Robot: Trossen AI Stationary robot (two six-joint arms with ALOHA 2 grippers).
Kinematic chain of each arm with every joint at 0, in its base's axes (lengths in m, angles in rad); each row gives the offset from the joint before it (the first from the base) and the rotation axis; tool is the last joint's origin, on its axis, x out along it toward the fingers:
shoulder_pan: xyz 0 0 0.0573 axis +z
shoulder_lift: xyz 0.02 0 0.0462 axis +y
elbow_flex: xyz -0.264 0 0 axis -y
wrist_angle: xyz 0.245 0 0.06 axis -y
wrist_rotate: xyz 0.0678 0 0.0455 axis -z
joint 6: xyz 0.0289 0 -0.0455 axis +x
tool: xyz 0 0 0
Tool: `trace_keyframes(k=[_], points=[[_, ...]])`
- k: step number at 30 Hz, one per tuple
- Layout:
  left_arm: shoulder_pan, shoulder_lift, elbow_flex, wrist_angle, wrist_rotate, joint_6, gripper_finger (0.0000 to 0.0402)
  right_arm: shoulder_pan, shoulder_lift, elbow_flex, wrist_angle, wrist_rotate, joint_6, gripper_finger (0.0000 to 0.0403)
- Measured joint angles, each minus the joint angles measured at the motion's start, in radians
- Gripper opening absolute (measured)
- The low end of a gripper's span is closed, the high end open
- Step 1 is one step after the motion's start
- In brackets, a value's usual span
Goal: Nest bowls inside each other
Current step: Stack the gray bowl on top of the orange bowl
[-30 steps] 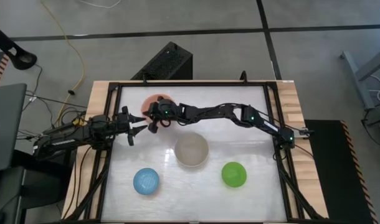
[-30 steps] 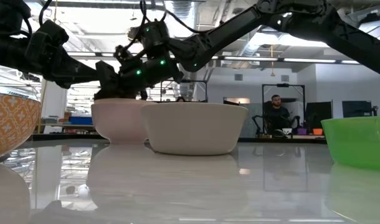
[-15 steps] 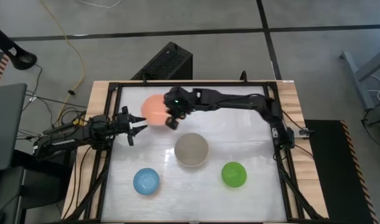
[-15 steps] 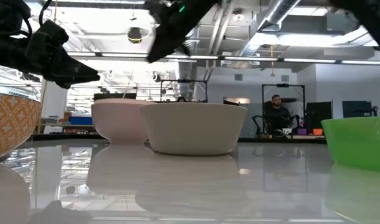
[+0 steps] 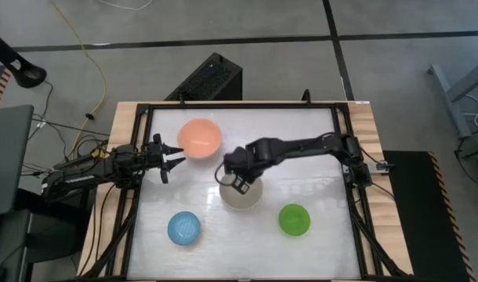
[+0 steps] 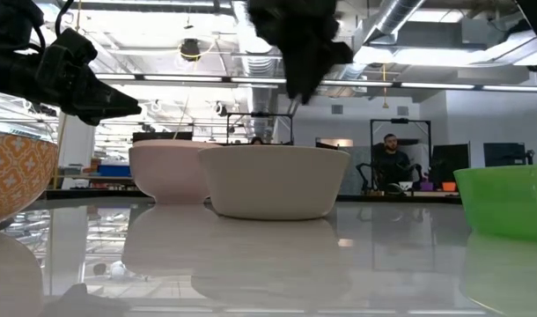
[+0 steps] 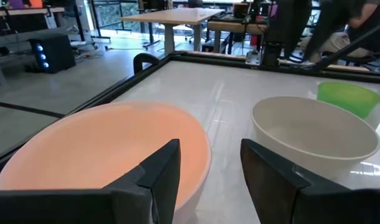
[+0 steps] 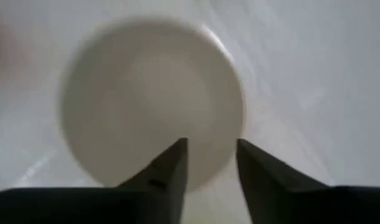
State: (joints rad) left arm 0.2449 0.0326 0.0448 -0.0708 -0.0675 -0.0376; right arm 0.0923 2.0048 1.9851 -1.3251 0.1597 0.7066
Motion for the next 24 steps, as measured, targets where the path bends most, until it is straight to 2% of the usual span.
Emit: trace_keyframes(k=[5, 8, 13, 24], points=[[0.000, 0.000, 0.000, 0.000, 0.000, 0.000, 0.0158, 0.017, -0.043, -0.147, 0.000, 0.048, 0.033, 0.0243], [0.000, 0.000, 0.000, 0.000, 0.000, 0.000, 0.0158, 0.006, -0.091, -0.254, 0.084, 0.048, 0.047, 0.0270], [0.000, 0.000, 0.000, 0.000, 0.000, 0.000, 0.0158, -0.021, -0.140, -0.419, 0.295, 0.010, 0.075, 0.0276], [0.000, 0.000, 0.000, 0.000, 0.000, 0.000, 0.0158, -0.039, -0.132, -0.555, 0.472, 0.024, 0.107, 0.0273]])
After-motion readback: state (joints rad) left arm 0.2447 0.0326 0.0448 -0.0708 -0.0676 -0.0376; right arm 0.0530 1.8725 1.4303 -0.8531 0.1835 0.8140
